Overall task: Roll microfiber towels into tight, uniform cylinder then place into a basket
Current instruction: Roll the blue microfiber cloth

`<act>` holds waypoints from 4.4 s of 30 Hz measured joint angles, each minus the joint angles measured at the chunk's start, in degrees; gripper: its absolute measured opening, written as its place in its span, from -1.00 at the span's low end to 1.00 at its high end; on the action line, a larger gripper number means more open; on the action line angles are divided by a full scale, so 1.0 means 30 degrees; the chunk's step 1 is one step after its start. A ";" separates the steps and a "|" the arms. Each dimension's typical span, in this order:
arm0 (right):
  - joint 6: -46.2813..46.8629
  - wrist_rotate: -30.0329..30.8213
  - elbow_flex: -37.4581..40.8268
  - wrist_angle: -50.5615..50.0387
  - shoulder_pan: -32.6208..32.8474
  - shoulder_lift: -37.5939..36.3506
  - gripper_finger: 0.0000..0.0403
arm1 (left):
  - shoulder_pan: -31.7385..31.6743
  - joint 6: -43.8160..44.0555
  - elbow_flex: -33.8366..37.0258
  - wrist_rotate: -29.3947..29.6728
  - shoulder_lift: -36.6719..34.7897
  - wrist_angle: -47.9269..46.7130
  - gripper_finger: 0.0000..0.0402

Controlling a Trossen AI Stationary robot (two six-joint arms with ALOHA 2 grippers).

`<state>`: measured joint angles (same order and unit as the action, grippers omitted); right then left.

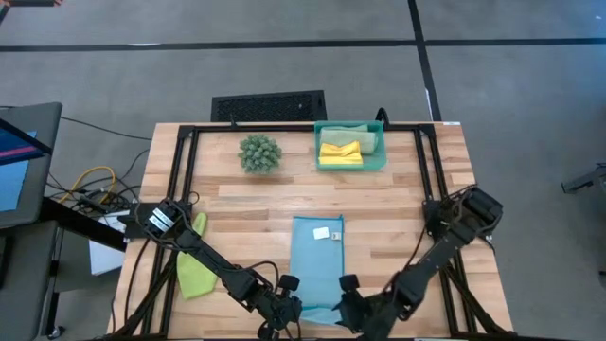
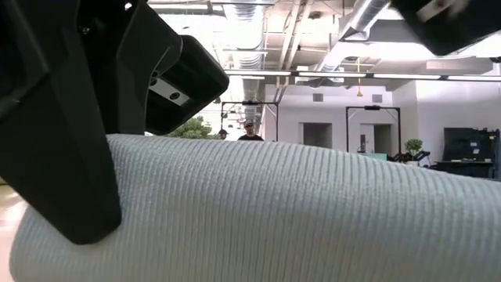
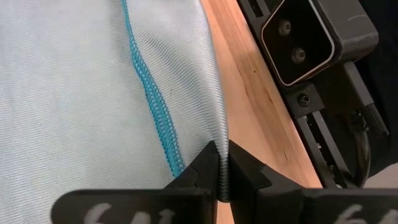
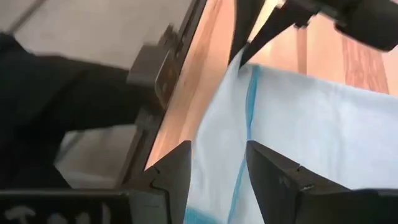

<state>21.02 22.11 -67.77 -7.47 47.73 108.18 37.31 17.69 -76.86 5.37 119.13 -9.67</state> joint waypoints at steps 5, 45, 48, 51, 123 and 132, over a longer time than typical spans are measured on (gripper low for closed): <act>-0.0462 0.0166 0.0007 -0.0451 0.1006 0.0015 -0.20 | 0.0000 0.0000 0.0000 0.0003 0.0000 0.0000 -0.95; 0.0752 -0.5108 -0.0878 -0.1340 -0.1050 0.2823 -0.93 | -0.0005 0.1234 0.0000 0.0991 0.0000 -0.0027 -0.91; 0.0526 -0.6413 -0.0602 -0.1337 -0.1267 0.2503 -0.85 | -0.0005 0.1045 0.0000 0.0914 -0.0009 -0.0240 -0.79; 0.0282 -0.7537 -0.0425 -0.1044 -0.1691 0.2317 -0.84 | -0.0005 0.0988 0.0000 0.0627 -0.0485 -0.1190 -0.62; 0.3990 -0.8917 0.7759 0.6648 -0.3403 -0.2616 -0.87 | -0.2366 -0.0459 -0.0138 -0.3615 0.2660 0.7767 -0.61; 0.4086 -0.9142 0.7759 0.6567 -0.3313 -0.2616 -0.87 | -0.2132 -0.0986 -0.1235 -0.5430 0.2353 0.6126 -0.83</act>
<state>33.28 -5.31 -44.49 12.24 37.79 100.33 30.92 14.73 -80.56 -10.92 126.19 8.71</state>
